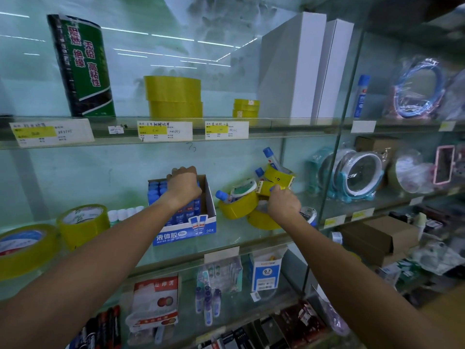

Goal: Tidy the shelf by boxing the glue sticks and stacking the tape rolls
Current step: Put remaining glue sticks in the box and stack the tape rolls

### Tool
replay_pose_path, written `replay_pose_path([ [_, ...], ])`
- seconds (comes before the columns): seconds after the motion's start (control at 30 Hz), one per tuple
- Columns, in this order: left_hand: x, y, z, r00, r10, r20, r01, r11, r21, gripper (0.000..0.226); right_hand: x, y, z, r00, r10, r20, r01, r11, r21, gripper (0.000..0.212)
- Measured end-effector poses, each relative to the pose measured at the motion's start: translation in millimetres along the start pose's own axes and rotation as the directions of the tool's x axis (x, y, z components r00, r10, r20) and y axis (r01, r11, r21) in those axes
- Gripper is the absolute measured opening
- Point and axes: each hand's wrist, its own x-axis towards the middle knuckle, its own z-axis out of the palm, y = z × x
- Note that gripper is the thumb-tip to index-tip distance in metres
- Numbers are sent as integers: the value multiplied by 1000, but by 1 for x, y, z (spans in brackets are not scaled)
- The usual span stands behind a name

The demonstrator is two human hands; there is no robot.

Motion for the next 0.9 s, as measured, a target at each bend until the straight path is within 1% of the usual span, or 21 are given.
replay_pose_path([
  [0.13, -5, -1, 0, 998, 39, -58, -41, 998, -37, 38, 1, 6, -3, 997, -48, -56, 52, 996, 77, 30],
  [0.27, -8, 0, -2, 994, 47, -95, -51, 998, -46, 38, 1, 5, -15, 987, -82, -140, 105, 981, 162, 13],
  [0.3, -9, 1, -2, 992, 52, -113, -57, 997, -42, 37, 1, 4, -19, 981, -86, -172, 117, 978, 175, 11],
  [0.4, -12, 7, -4, 978, 82, -192, -92, 995, -46, 33, 3, -1, -30, 965, -89, -248, 147, 963, 225, 21],
  [0.47, -15, 14, -6, 965, 118, -236, -141, 986, -87, 29, 5, -4, -38, 953, -102, -285, 183, 944, 274, 22],
  [0.57, -21, 27, -14, 931, 199, -306, -274, 934, -228, 18, 8, -12, -52, 943, -114, -311, 219, 919, 327, 27],
  [0.63, -27, 37, -19, 902, 259, -345, -379, 858, -347, 11, 8, -18, -58, 937, -133, -324, 250, 901, 354, 31],
  [0.7, -33, 47, -22, 906, 289, -310, -408, 792, -454, 7, 6, -26, -61, 933, -141, -332, 271, 880, 390, 27],
  [0.77, -37, 57, -24, 920, 313, -236, -392, 763, -513, 17, 3, -35, -62, 926, -146, -347, 289, 867, 406, 20],
  [0.83, -39, 64, -25, 937, 316, -150, -344, 751, -563, 32, -2, -44, -62, 924, -155, -350, 299, 863, 407, 28],
  [0.9, -39, 68, -28, 947, 304, -103, -302, 737, -605, 44, -6, -54, -64, 926, -159, -343, 301, 858, 415, 37],
])
